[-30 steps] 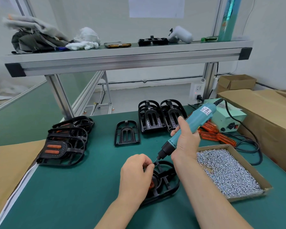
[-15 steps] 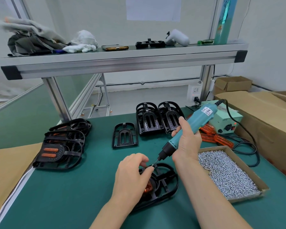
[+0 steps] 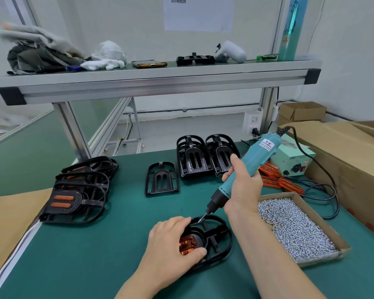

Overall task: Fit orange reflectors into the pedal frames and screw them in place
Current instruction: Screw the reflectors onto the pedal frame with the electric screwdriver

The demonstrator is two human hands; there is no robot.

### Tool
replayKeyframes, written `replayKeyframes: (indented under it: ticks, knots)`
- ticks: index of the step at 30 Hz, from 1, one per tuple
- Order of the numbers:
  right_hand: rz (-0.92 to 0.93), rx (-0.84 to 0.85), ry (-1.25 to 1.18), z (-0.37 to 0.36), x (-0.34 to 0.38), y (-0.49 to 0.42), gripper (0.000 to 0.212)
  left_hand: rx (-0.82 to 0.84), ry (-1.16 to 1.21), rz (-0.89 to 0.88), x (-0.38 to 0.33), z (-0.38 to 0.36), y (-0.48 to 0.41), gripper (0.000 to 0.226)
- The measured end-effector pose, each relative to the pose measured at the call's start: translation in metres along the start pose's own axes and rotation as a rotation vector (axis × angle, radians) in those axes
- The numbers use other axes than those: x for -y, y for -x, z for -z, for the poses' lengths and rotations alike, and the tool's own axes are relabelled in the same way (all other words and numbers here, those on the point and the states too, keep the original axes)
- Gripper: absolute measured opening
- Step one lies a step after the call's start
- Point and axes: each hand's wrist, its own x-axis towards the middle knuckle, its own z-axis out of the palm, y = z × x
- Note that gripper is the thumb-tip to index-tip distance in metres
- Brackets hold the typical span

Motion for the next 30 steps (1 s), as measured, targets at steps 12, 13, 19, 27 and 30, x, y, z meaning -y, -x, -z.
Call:
replayKeyframes:
  ticks: [12, 13, 19, 27, 30]
  knots:
    - [0.154, 0.096, 0.084, -0.01, -0.002, 0.011, 0.025, -0.075, 0.106, 0.037, 0.007, -0.009, 0.004, 0.091]
    - [0.171, 0.112, 0.096, -0.01, -0.002, 0.014, 0.024, -0.078, 0.11, 0.038, 0.007, -0.009, 0.004, 0.09]
    - [0.274, 0.203, 0.16, -0.012, -0.001, 0.026, 0.017, -0.087, 0.146, 0.044, 0.009, -0.011, 0.003, 0.09]
    - [0.242, 0.229, 0.2, -0.01, -0.015, 0.039, 0.017, -0.096, 0.153, 0.045, 0.01, -0.014, 0.002, 0.09]
    - [0.233, 0.248, 0.224, -0.009, -0.021, 0.043, 0.016, -0.091, 0.146, 0.045, 0.011, -0.014, 0.002, 0.092]
